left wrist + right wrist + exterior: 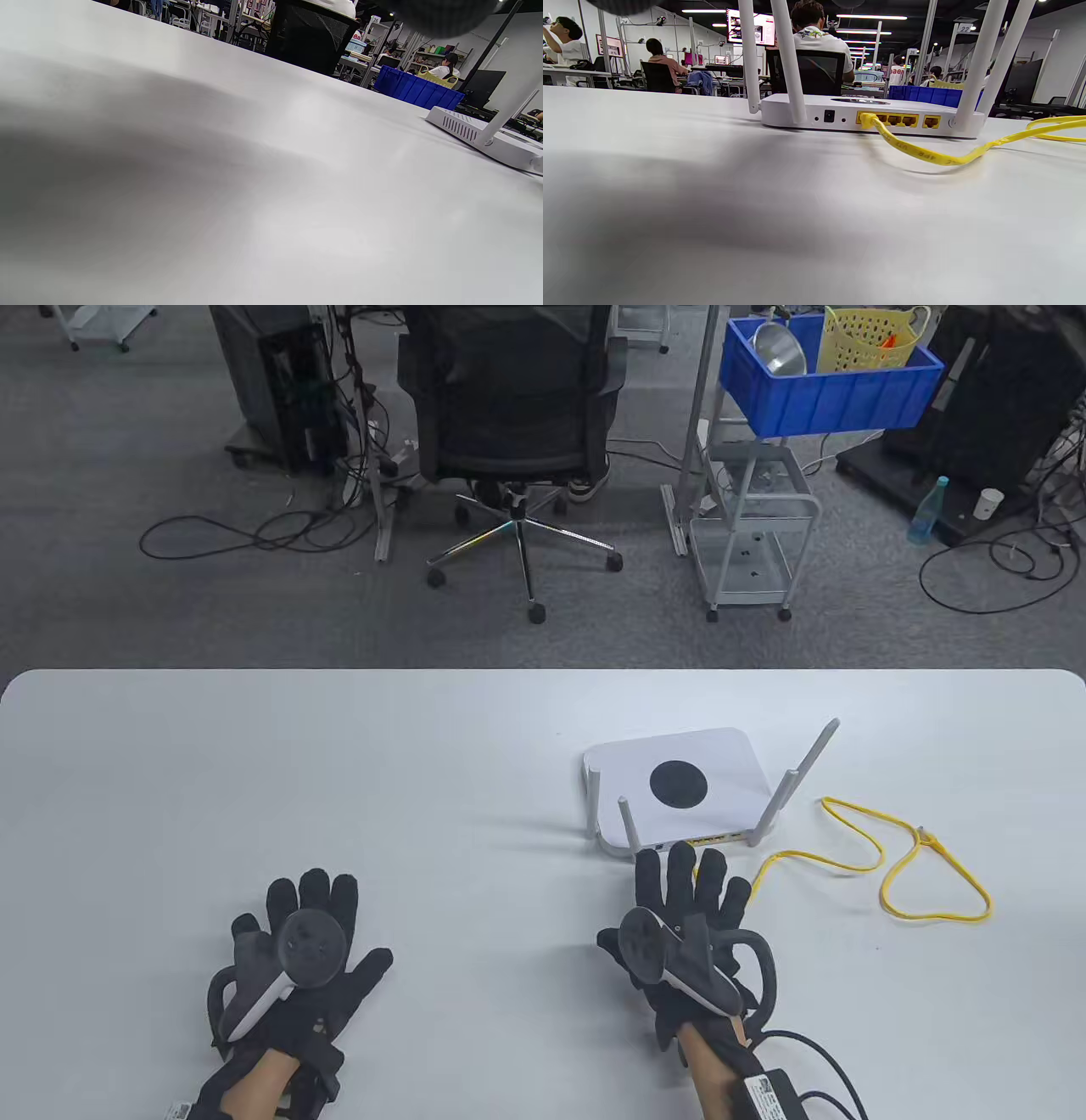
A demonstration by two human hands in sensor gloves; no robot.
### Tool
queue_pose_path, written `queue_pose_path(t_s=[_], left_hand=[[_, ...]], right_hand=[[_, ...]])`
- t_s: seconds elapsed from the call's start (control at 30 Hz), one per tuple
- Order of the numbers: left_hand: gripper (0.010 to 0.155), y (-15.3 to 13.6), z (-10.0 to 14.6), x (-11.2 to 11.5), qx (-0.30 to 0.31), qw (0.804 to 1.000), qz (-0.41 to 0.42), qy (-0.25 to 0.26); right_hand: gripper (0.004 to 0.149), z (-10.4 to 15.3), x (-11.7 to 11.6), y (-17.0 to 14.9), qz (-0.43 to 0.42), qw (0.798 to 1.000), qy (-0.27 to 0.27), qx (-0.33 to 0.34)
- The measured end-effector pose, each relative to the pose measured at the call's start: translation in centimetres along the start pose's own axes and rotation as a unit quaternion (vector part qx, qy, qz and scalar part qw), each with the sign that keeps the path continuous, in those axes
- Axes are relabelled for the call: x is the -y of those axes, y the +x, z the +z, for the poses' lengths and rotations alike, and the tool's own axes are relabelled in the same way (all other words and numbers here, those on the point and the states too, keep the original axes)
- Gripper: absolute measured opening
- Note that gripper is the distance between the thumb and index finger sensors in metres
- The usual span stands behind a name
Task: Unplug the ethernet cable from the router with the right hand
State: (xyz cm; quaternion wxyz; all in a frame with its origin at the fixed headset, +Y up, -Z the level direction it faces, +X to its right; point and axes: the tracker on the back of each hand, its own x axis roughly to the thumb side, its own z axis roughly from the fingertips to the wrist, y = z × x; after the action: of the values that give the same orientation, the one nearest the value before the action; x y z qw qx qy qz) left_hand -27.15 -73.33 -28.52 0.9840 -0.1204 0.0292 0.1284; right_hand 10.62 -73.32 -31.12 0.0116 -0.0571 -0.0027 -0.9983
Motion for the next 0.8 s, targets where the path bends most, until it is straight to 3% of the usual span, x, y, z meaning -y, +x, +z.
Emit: queue_pose_path(t_s=[0.8], left_hand=[[0.084,0.13,-0.07,0.06,-0.002,1.0,-0.008,-0.006]], right_hand=[[0.099,0.17,-0.14,-0.02,-0.011,1.0,0.008,0.004]])
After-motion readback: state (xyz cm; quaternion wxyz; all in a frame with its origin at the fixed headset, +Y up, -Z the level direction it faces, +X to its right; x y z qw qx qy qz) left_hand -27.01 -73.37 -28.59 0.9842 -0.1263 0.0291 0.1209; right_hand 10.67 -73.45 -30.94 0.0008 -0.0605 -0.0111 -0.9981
